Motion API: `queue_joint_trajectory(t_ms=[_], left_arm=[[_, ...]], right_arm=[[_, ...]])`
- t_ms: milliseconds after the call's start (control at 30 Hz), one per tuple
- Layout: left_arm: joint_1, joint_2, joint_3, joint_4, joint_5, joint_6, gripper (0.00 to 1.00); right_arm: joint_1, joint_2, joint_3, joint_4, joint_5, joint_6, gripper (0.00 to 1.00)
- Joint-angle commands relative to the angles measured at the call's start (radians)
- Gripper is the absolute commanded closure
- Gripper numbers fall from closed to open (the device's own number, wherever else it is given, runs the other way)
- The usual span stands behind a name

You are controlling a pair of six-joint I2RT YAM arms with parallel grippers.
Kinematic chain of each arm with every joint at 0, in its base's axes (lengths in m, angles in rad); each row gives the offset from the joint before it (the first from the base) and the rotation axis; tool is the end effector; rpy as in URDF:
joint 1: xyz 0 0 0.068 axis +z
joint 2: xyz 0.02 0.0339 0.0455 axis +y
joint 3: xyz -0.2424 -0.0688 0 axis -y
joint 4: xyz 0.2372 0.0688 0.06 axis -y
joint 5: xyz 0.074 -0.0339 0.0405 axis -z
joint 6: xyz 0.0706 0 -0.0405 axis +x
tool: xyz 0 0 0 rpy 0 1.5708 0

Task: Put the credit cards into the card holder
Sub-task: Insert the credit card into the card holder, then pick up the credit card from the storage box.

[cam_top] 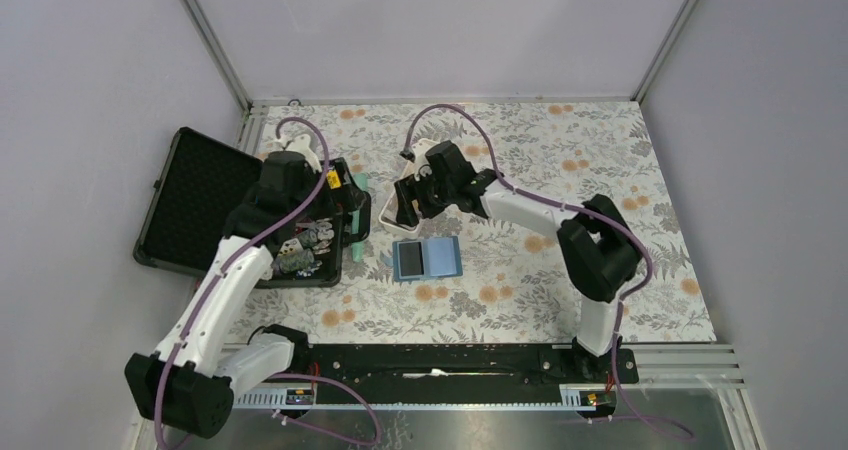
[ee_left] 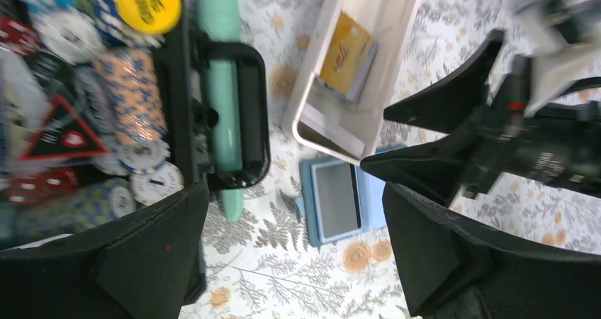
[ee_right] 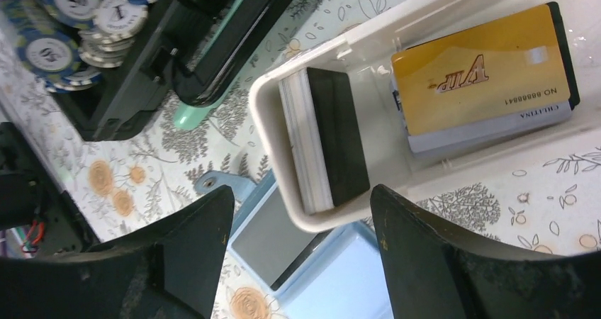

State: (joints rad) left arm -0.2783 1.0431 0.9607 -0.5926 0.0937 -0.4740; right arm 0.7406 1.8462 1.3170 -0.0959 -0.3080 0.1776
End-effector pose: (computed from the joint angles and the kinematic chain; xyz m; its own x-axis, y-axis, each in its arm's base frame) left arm 0.2404 -0.0756 0.2730 -0.6915 -0.2751 -0.6679 0.0316 0.9123 -0.4084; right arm 0.3070 0.3097 0.1961 -0.5708 -0.2937 -0.7668 -0.7351 0.5988 0.3179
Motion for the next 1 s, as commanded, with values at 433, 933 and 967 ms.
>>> queue_joint_trajectory(t_ms=[433, 933, 967], left_arm=[[0.079, -0.098, -0.030, 0.025, -0.098, 0.121, 0.01], [0.093, -0.106, -0.033, 0.023, -0.098, 0.124, 0.01], [0.093, -0.106, -0.033, 0.023, -0.098, 0.124, 0.01]], right_arm=[[-0.003, 0.216, 0.246, -0.140, -0.055, -0.119, 0.25], [0.040, 0.296, 0.361, -0.240, -0.069, -0.189, 0.26], [0.045, 0.298, 0.365, -0.246, -0.070, -0.195, 0.26]])
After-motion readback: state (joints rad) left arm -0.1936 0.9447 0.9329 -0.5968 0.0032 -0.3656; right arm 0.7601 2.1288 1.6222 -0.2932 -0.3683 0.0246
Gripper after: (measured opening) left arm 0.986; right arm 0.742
